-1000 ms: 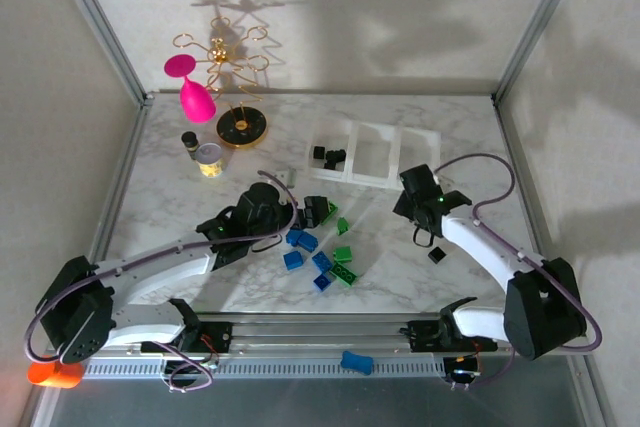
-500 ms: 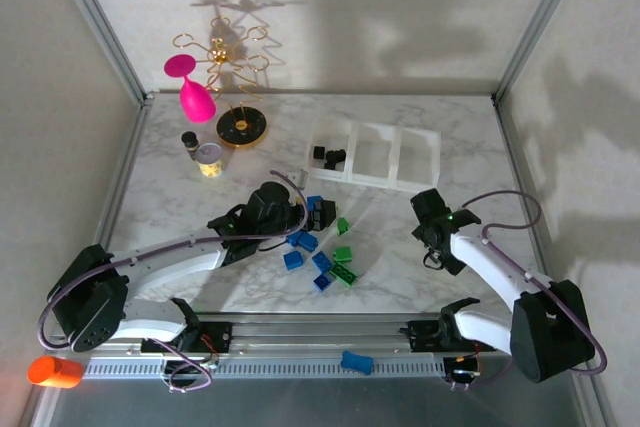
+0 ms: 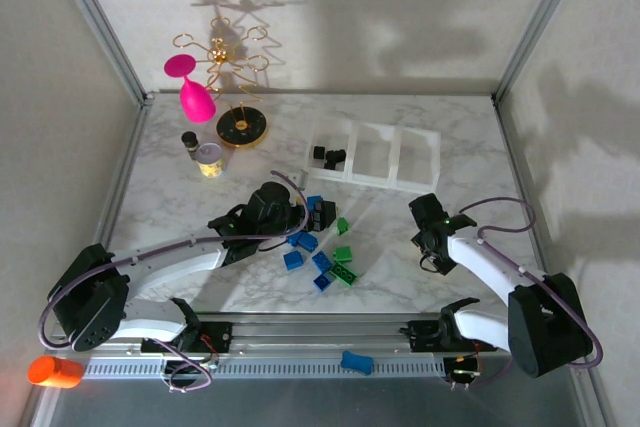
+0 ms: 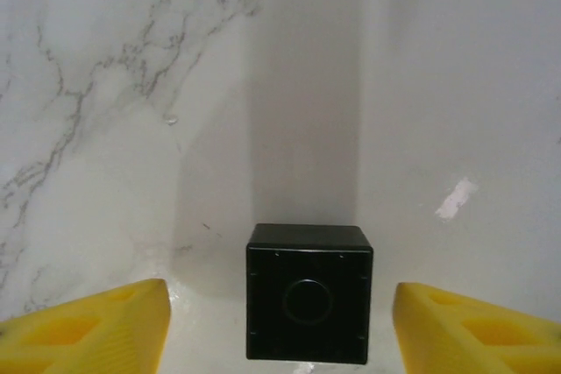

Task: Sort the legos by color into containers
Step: Pick up the lego from the bottom-right of the table.

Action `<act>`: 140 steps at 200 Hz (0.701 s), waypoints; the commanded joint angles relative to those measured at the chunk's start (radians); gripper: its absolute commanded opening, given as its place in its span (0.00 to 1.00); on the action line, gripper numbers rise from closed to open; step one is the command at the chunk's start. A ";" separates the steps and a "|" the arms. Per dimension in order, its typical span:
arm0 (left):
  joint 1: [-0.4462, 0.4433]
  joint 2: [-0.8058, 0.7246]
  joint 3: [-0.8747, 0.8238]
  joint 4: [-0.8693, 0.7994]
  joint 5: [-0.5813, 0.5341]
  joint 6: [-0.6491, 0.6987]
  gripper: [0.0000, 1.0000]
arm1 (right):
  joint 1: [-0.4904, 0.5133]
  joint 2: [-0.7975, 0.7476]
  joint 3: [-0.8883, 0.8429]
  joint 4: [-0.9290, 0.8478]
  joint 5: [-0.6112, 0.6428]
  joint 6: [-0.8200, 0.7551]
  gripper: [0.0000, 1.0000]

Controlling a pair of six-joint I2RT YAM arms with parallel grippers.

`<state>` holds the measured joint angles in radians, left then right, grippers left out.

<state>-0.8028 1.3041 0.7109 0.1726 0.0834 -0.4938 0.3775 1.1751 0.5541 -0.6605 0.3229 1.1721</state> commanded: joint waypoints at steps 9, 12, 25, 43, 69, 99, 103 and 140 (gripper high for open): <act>-0.006 0.011 0.029 -0.009 0.010 -0.011 1.00 | 0.000 -0.004 -0.031 0.023 0.019 -0.018 0.59; -0.005 0.011 0.031 -0.011 0.012 -0.012 1.00 | -0.001 -0.005 -0.033 0.025 0.019 -0.021 0.59; -0.006 0.014 0.040 -0.023 0.011 -0.011 1.00 | -0.003 0.001 -0.044 0.046 0.005 -0.034 0.57; -0.006 0.010 0.045 -0.030 0.000 -0.012 1.00 | -0.002 0.017 -0.041 0.052 0.008 -0.045 0.53; -0.006 -0.006 0.041 -0.030 -0.010 -0.023 1.00 | -0.002 0.002 -0.039 0.070 0.013 -0.079 0.46; -0.006 -0.014 0.030 -0.022 -0.008 -0.036 1.00 | -0.001 0.004 -0.033 0.080 0.014 -0.115 0.38; -0.005 -0.015 0.030 -0.022 -0.010 -0.036 1.00 | -0.002 0.003 -0.030 0.077 0.017 -0.116 0.37; -0.004 -0.027 0.048 -0.042 -0.029 -0.029 0.99 | 0.024 -0.028 0.022 0.085 0.027 -0.176 0.34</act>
<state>-0.8028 1.3060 0.7258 0.1555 0.0822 -0.5175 0.3813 1.1728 0.5255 -0.5793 0.3202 1.0500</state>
